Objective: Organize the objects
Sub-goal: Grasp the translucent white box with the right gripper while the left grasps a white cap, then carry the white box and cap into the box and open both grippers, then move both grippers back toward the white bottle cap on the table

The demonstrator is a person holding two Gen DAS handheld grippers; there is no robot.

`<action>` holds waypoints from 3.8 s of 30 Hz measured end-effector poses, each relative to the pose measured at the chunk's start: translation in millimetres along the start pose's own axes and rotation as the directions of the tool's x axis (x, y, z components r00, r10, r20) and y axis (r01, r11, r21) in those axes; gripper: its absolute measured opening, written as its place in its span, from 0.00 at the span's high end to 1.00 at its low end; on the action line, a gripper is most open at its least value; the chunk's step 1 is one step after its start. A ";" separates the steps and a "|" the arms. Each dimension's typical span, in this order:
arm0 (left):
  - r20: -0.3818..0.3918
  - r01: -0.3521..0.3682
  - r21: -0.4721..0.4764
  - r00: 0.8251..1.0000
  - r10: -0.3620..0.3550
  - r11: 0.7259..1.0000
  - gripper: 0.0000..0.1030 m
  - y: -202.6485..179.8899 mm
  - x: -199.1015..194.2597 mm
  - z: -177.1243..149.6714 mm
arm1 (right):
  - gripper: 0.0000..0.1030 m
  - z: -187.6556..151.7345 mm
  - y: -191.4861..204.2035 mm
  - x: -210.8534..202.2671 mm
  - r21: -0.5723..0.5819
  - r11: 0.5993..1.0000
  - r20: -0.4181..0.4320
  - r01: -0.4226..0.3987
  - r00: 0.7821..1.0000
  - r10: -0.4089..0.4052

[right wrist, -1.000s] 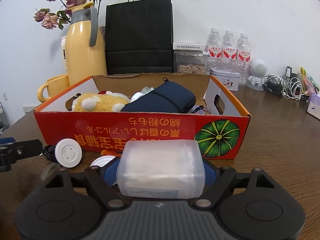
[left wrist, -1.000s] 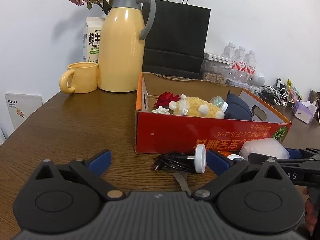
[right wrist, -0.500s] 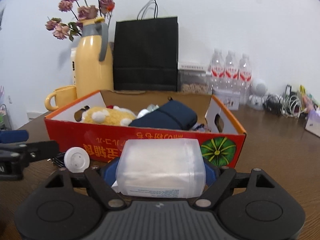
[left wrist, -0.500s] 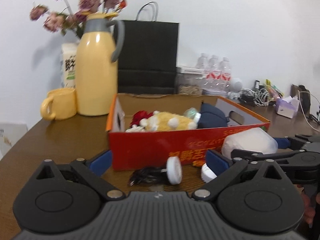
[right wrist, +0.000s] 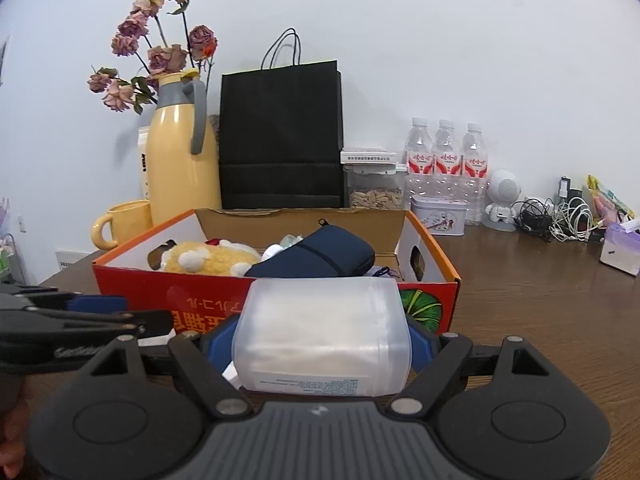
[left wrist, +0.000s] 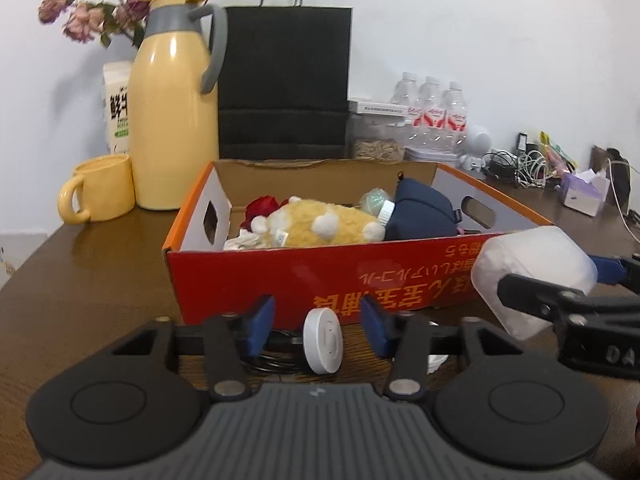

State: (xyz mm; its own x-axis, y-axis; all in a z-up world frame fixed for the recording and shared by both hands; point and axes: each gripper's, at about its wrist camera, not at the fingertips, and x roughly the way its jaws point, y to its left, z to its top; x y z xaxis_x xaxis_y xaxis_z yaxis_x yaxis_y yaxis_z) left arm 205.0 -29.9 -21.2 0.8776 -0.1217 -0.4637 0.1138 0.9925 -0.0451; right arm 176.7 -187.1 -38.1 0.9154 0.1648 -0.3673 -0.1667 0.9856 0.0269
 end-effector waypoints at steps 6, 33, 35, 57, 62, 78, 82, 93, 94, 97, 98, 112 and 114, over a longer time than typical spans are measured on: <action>-0.023 0.033 0.014 0.999 -0.032 0.999 0.88 -2.8 3.6 -3.3 | 0.21 -0.3 1.9 -5.5 -0.002 0.999 0.018 -0.035 0.999 0.035; 0.195 0.042 0.036 0.980 -0.048 0.998 0.89 -17.6 -42.2 25.7 | 0.21 21.9 3.1 -15.4 -0.002 0.996 0.075 -0.086 0.993 0.086; 0.208 0.044 0.021 0.977 -0.048 0.999 0.89 -16.2 -39.2 36.9 | 0.21 30.7 3.1 -11.7 0.002 0.995 0.081 -0.096 0.992 0.095; 0.218 0.123 -0.118 0.971 -0.095 0.985 0.90 19.5 28.9 105.1 | 0.21 94.2 10.8 73.9 -0.026 0.996 0.083 -0.080 0.993 0.082; 0.166 0.150 -0.175 0.979 -0.121 0.973 0.90 31.6 61.1 108.0 | 0.21 93.4 7.3 106.0 -0.009 0.997 0.038 -0.077 0.996 0.077; 0.121 0.152 -0.176 0.984 -0.131 0.973 0.27 35.9 76.3 106.5 | 0.19 89.5 -1.1 131.3 -0.005 0.998 -0.020 -0.058 0.998 0.058; 0.159 0.115 -0.164 0.983 -0.089 0.980 0.00 34.0 66.2 106.6 | 0.01 88.4 -6.4 132.6 0.009 0.999 -0.049 -0.040 0.998 0.040; 0.172 0.024 -0.177 0.985 0.006 0.984 0.00 42.2 43.1 90.6 | 0.00 83.8 -9.8 108.8 -0.002 0.999 -0.039 -0.053 0.998 0.053; 0.176 0.013 -0.175 0.984 0.018 0.984 0.00 43.3 38.5 86.7 | 0.00 82.7 -10.1 105.1 -0.004 0.999 -0.033 -0.052 0.998 0.052; 0.184 -0.016 -0.167 0.982 0.047 0.986 0.00 45.9 23.2 74.1 | 0.00 77.5 -11.1 90.8 -0.008 0.999 -0.014 -0.049 0.999 0.049; 0.186 -0.020 -0.165 0.981 0.051 0.986 0.00 46.5 18.5 70.9 | 0.00 75.3 -11.2 85.6 -0.009 0.999 -0.008 -0.049 0.999 0.049; 0.076 -0.056 -0.121 0.995 0.066 0.991 0.00 46.5 -31.8 10.8 | 0.00 19.2 10.8 19.7 -0.078 0.991 -0.040 -0.105 0.994 0.102; 0.048 -0.067 -0.119 0.996 0.073 0.991 0.00 47.2 -33.7 3.5 | 0.00 11.4 14.3 16.8 -0.082 0.990 -0.069 -0.118 0.991 0.112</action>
State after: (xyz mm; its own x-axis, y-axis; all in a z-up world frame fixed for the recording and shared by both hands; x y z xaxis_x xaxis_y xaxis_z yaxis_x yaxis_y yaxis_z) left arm 182.4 21.0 -4.6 0.9048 -0.0493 -0.4230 -0.0016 0.9929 -0.1191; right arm 193.9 -169.9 -33.3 0.8635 0.2715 -0.4249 -0.3029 0.9530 -0.0068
